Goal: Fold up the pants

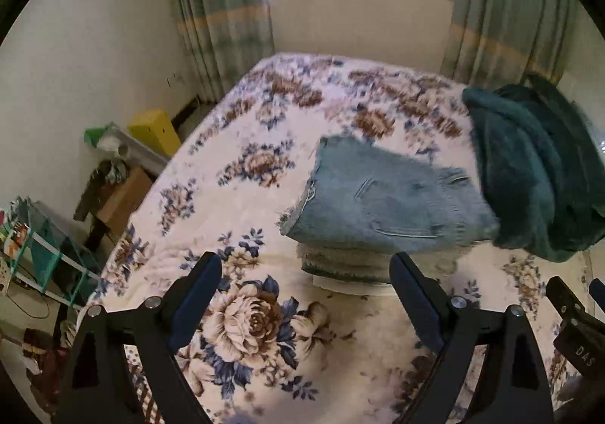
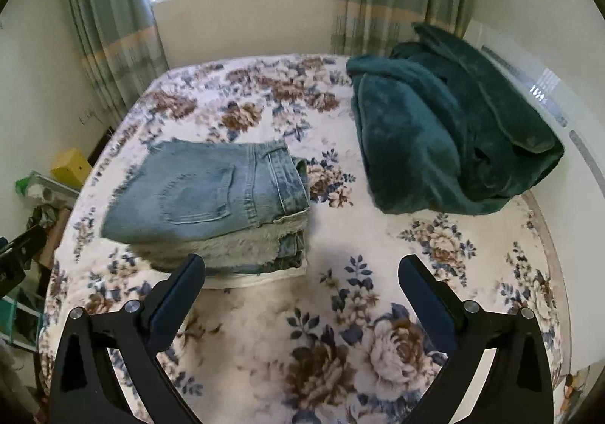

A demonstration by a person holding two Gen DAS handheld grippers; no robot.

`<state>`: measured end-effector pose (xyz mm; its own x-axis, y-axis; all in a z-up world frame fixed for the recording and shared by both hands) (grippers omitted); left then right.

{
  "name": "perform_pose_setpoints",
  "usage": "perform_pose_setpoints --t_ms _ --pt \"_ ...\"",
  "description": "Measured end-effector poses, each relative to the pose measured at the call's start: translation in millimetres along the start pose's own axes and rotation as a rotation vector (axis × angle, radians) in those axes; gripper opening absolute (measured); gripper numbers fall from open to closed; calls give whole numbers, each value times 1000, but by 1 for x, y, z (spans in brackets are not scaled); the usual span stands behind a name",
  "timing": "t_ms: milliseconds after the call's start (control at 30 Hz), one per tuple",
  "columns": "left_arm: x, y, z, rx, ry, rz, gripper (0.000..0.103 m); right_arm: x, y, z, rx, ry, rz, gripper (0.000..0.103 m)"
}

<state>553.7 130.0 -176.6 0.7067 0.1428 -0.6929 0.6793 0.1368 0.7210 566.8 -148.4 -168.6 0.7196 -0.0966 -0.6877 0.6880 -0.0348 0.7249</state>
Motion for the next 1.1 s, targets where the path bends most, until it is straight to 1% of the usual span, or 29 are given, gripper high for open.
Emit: perform_pose_setpoints --t_ms 167,333,467,600,733,833,933,1100 --pt "-85 -6 -1 14 -23 93 91 -103 -7 8 0 23 83 103" --pt "-160 -24 -13 14 -27 157 91 -196 -25 12 -28 26 154 103" --pt "-211 -41 -23 20 -27 195 91 -272 -49 19 -43 44 196 103" --pt "-258 -58 -30 26 -35 217 91 -336 -70 23 -53 64 232 103" --pt "-296 -70 -34 36 -55 236 91 -392 -86 27 -51 71 256 103" --pt "-321 -74 -36 49 -68 262 91 -435 -91 33 -58 54 294 103" --pt "-338 -77 -39 42 -105 265 91 -465 -94 33 -56 52 302 103" --pt "-357 -79 -48 33 -131 273 91 -514 -104 32 -48 50 320 103"
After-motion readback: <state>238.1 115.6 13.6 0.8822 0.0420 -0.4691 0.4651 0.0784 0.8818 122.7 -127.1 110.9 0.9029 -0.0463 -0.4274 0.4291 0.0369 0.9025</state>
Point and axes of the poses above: each gripper's, at about its wrist camera, not at the fingertips, and x roughly the way its jaws point, z to its right, y to its top, the point moved 6 cm from there along x, roughly the way its jaws point, and after that the axes turned 9 degrees about z, right-handed, at the moved point
